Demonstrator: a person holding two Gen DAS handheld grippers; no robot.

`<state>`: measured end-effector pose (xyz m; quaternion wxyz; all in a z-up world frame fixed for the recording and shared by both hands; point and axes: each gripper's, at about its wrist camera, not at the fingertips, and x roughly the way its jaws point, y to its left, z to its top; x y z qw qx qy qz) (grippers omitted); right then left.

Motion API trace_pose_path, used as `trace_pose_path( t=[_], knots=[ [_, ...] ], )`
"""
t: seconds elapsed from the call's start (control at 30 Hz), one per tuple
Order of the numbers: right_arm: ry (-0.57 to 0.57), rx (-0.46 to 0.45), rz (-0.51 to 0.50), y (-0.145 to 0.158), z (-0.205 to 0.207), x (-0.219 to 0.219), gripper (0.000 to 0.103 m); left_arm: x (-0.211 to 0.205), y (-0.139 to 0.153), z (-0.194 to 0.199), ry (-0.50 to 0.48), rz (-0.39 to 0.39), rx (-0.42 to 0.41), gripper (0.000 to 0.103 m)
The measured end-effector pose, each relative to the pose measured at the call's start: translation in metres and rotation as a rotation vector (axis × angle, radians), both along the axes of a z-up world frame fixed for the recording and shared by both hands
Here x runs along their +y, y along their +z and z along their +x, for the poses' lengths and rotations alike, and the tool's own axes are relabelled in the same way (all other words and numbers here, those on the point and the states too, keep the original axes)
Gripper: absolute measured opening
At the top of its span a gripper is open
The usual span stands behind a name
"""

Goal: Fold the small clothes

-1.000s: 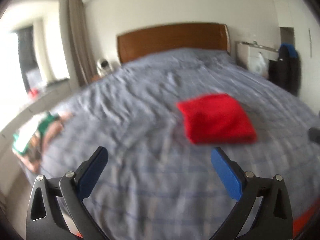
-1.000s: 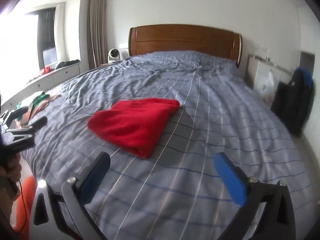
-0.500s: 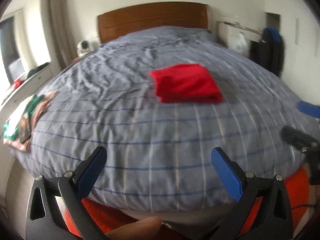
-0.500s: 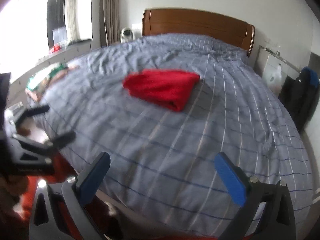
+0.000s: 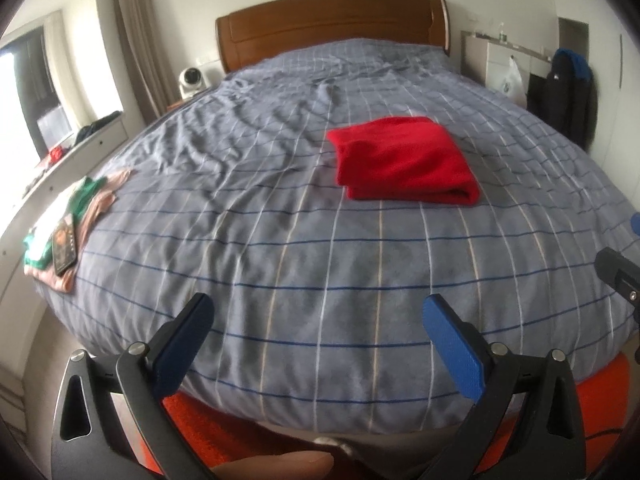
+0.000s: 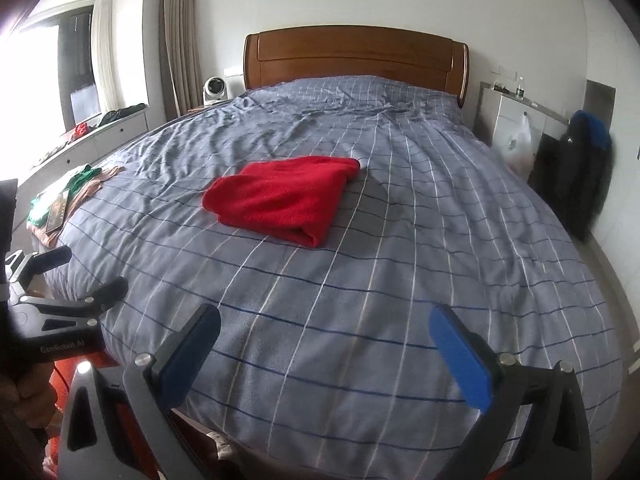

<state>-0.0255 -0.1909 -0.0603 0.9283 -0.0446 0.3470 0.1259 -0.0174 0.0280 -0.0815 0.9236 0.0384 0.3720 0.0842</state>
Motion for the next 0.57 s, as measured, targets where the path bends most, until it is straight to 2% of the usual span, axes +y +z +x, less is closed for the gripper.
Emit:
trace_pose_path(
  t=[0.27,0.4,0.57],
  knots=[
    [0.021,0.014,-0.017,-0.0056,-0.0001,0.0088,0.103,0.0019,-0.0043,0.0032,-0.001,-0.014,0.015,0.103],
    [0.027,0.022,-0.02,-0.0088,-0.0008,0.0115,0.103,0.0047,-0.0041,0.0014,-0.005,-0.032,-0.002,0.103],
    [0.025,0.017,-0.011,-0.0079,-0.0013,0.0108,0.103,-0.0006,-0.0027,-0.0012,-0.01,-0.005,-0.021,0.103]
  ],
)
